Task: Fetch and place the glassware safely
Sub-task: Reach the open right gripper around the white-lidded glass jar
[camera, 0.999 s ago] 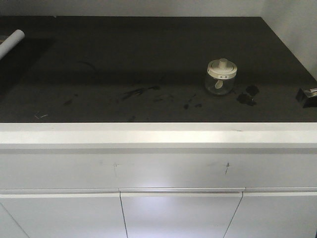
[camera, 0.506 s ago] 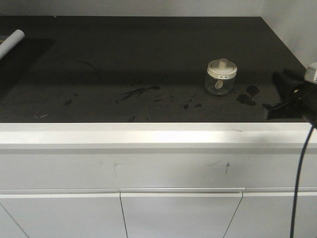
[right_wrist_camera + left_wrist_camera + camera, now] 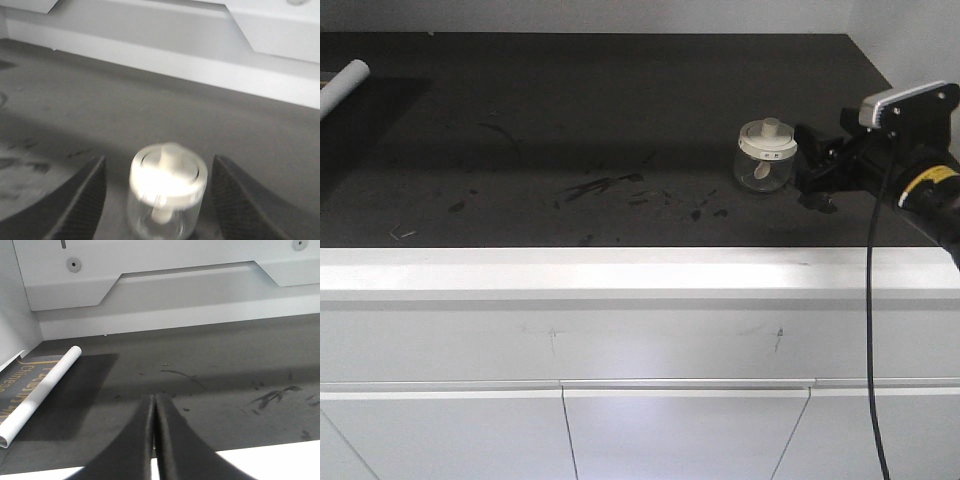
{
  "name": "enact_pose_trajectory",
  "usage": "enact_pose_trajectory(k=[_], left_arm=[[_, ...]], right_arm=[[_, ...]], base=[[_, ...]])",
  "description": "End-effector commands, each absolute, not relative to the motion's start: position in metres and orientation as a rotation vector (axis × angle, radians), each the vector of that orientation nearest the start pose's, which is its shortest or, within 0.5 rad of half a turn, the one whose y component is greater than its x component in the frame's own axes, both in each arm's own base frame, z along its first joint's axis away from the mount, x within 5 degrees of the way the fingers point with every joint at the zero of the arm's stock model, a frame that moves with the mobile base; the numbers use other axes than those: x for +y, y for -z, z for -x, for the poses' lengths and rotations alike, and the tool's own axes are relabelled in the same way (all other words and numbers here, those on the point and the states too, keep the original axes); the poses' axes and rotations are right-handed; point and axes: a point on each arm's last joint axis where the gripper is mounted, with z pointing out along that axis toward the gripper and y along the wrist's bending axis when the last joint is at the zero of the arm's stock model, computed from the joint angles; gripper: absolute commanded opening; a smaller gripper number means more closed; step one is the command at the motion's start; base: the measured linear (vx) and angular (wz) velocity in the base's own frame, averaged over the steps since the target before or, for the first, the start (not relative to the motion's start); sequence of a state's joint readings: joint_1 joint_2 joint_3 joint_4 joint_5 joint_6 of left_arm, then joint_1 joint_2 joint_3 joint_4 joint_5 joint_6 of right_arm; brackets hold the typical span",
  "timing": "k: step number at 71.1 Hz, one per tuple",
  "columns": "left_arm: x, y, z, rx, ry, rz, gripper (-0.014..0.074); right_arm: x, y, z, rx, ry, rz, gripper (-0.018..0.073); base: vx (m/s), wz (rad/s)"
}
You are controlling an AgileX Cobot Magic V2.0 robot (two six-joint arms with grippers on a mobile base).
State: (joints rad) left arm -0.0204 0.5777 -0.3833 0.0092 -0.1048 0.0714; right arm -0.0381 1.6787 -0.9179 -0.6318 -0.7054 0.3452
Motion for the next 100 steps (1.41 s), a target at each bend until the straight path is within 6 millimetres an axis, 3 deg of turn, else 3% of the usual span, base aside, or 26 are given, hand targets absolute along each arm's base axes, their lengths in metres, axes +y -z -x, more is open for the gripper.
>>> enact_pose_trajectory(k=[1,16,39,66,86,94,100], left_arm=[[-0.003,-0.320,-0.127,1.469,-0.037,-0.074,-0.0007],[-0.003,-0.320,-0.127,1.469,-0.037,-0.074,-0.0007],[-0.003,-0.320,-0.127,1.469,-0.037,-0.074,-0.0007],[-0.003,-0.320,-0.127,1.469,-0.037,-0.074,-0.0007],[-0.003,-0.320,-0.127,1.469,-0.037,-0.074,-0.0007],[-0.003,-0.320,-0.127,1.469,-0.037,-0.074,-0.0007],[-0.003,-0.320,-0.127,1.469,-0.037,-0.074,-0.0007]], right_arm=[[0.021,-0.280,-0.381,1.458,-0.200,0.384,0.0446],[0.024,-0.272,-0.423,1.415,-0.264,0.373,0.0446],[0.053,-0.257,-0.469,1.428,-0.273,0.429,0.0446],[0.047,-0.249,-0.477,1.495,-0.264,0.306,0.0446],[0.047,-0.226,-0.483,1.510,-0.291,0.291,0.0442],[0.047,-0.225,-0.483,1.517,-0.289,0.287,0.0388],[0.047,-0.225,-0.483,1.517,-0.288,0.283,0.0298]], base=[[0.00,0.00],[0.00,0.00],[0.00,0.00],[0.00,0.00],[0.00,0.00],[0.00,0.00],[0.00,0.00]])
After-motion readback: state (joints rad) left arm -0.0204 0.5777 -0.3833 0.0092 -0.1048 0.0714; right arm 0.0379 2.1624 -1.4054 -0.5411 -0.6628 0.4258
